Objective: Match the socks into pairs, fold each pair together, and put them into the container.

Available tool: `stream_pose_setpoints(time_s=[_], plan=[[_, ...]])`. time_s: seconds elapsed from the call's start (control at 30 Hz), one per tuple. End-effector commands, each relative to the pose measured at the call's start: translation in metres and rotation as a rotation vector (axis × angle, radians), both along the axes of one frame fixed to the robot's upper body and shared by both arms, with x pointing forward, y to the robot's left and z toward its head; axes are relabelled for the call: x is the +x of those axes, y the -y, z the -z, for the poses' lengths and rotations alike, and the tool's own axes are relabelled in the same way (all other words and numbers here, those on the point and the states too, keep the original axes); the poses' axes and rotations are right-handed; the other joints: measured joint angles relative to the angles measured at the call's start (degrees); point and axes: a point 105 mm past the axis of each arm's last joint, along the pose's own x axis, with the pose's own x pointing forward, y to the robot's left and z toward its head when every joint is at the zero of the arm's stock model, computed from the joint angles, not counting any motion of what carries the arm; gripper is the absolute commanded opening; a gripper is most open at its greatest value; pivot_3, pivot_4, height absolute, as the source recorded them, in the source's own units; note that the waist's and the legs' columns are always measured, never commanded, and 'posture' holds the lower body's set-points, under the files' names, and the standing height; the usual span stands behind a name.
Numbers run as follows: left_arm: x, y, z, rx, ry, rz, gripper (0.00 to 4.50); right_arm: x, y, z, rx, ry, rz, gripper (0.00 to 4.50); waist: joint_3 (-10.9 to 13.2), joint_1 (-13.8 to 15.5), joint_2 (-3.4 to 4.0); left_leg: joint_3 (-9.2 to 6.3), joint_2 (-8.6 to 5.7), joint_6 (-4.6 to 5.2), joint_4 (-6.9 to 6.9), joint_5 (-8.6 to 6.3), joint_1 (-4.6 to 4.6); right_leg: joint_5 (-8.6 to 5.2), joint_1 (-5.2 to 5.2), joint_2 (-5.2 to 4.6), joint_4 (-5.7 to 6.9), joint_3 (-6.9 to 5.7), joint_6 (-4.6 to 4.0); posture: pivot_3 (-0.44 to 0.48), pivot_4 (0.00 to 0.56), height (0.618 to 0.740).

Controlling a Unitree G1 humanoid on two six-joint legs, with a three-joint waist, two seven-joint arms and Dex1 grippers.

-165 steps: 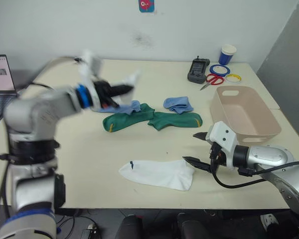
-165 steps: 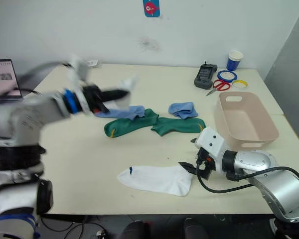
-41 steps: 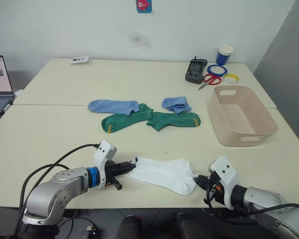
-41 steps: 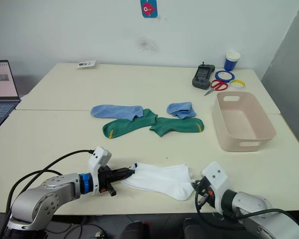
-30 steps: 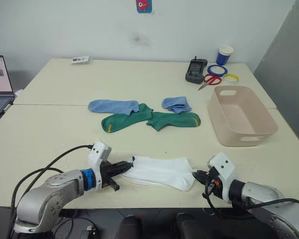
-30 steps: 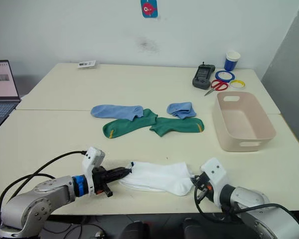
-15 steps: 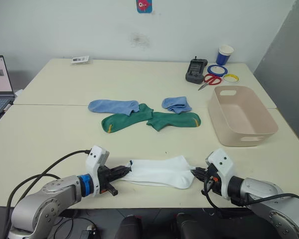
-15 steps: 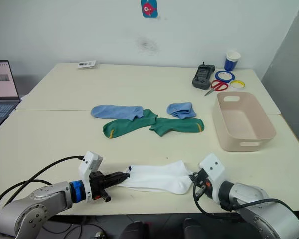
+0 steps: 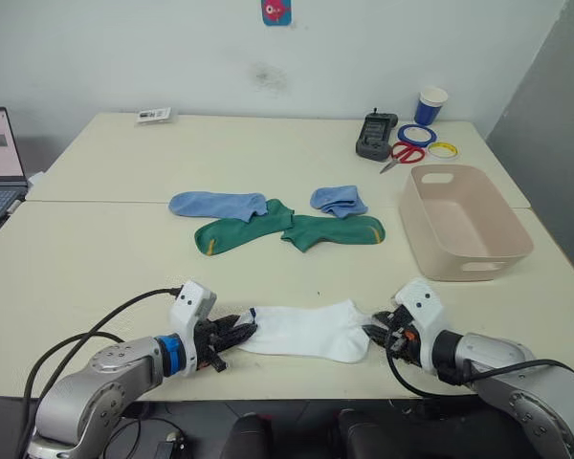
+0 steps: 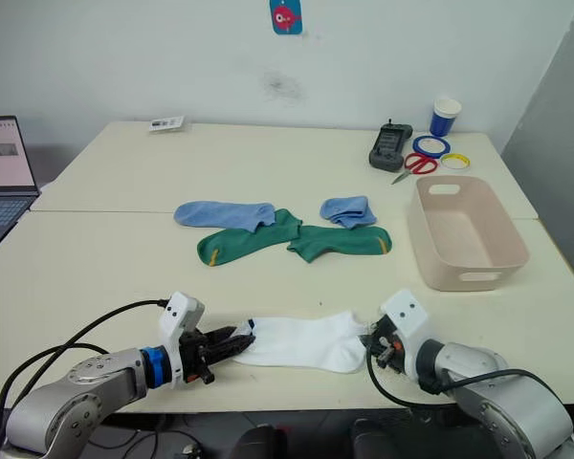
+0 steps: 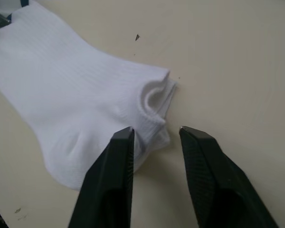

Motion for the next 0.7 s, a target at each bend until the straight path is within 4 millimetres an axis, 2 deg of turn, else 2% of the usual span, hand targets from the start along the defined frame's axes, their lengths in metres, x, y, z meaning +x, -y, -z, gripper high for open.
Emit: stream_pose_setpoints(time_s=[0.03, 0.07, 0.17, 0.3, 0.37, 0.47, 0.57, 0.67, 0.7], plan=[[0.005, -0.011, -0.012, 0.020, 0.096, -0.029, 2.73, -0.001, 0.002, -0.021, 0.013, 0.081, -0.009, 2.96, 0.00, 0.01, 0.00, 0.00, 0.00, 0.00, 0.00, 0.00, 0.00, 0.00, 0.00, 0.00, 0.00, -0.01, 0.00, 0.000, 0.150, 0.732], [0.006, -0.014, -0.018, 0.011, 0.122, -0.029, 3.07, -0.003, 0.003, -0.026, 0.012, 0.097, -0.026, 3.39, 0.00, 0.02, 0.00, 0.00, 0.00, 0.00, 0.00, 0.00, -0.01, 0.00, 0.00, 0.00, 0.00, -0.01, 0.00, 0.000, 0.150, 0.732], [0.007, -0.024, -0.031, -0.015, 0.135, -0.044, 3.07, -0.005, 0.008, -0.042, 0.021, 0.151, -0.053, 4.41, 0.01, 0.05, 0.00, -0.01, 0.00, 0.00, -0.01, 0.00, -0.05, -0.01, -0.02, 0.00, -0.02, -0.03, 0.00, 0.000, 0.150, 0.732], [0.002, -0.027, -0.043, 0.007, 0.163, 0.049, 3.07, -0.006, 0.003, -0.064, 0.032, 0.246, -0.128, 4.41, 0.01, -0.03, 0.01, 0.01, 0.00, 0.00, -0.01, 0.00, -0.02, 0.00, -0.02, 0.00, -0.03, -0.02, 0.00, 0.000, 0.150, 0.732], [0.008, -0.024, -0.056, -0.001, 0.207, 0.106, 2.69, -0.007, -0.007, -0.072, 0.054, 0.291, -0.180, 4.44, 0.01, 0.01, 0.01, 0.03, 0.00, 0.00, -0.02, 0.00, -0.01, -0.01, -0.02, 0.00, -0.03, -0.01, 0.00, 0.000, 0.150, 0.732], [0.009, -0.005, -0.064, 0.053, 0.259, 0.294, 1.90, -0.004, -0.021, -0.075, 0.098, 0.317, -0.210, 3.86, 0.00, 0.09, 0.00, -0.04, 0.01, 0.00, -0.02, 0.00, -0.02, -0.01, -0.01, 0.03, -0.04, -0.09, -0.01, 0.000, 0.150, 0.732], [0.003, 0.027, -0.060, 0.051, 0.279, 0.462, 0.98, -0.003, -0.043, -0.059, 0.101, 0.295, -0.268, 2.86, 0.00, 0.08, 0.01, 0.06, -0.04, 0.00, -0.11, 0.00, -0.02, -0.01, -0.01, 0.02, -0.12, 0.03, -0.01, 0.000, 0.150, 0.732], [0.003, 0.046, -0.053, 0.030, 0.273, 0.514, 0.01, 0.002, -0.054, -0.043, 0.088, 0.283, -0.281, 1.75, 0.00, 0.07, 0.00, 0.12, -0.05, 0.00, -0.08, 0.00, -0.09, 0.00, -0.03, 0.00, -0.16, 0.10, 0.00, 0.000, 0.150, 0.732], [0.004, 0.050, -0.049, 0.024, 0.268, 0.512, 0.00, 0.004, -0.057, -0.038, 0.090, 0.278, -0.280, 1.45, 0.00, 0.04, 0.00, 0.11, -0.04, 0.00, -0.07, 0.00, -0.11, 0.00, -0.04, 0.00, -0.16, 0.08, 0.00, 0.000, 0.150, 0.732]])
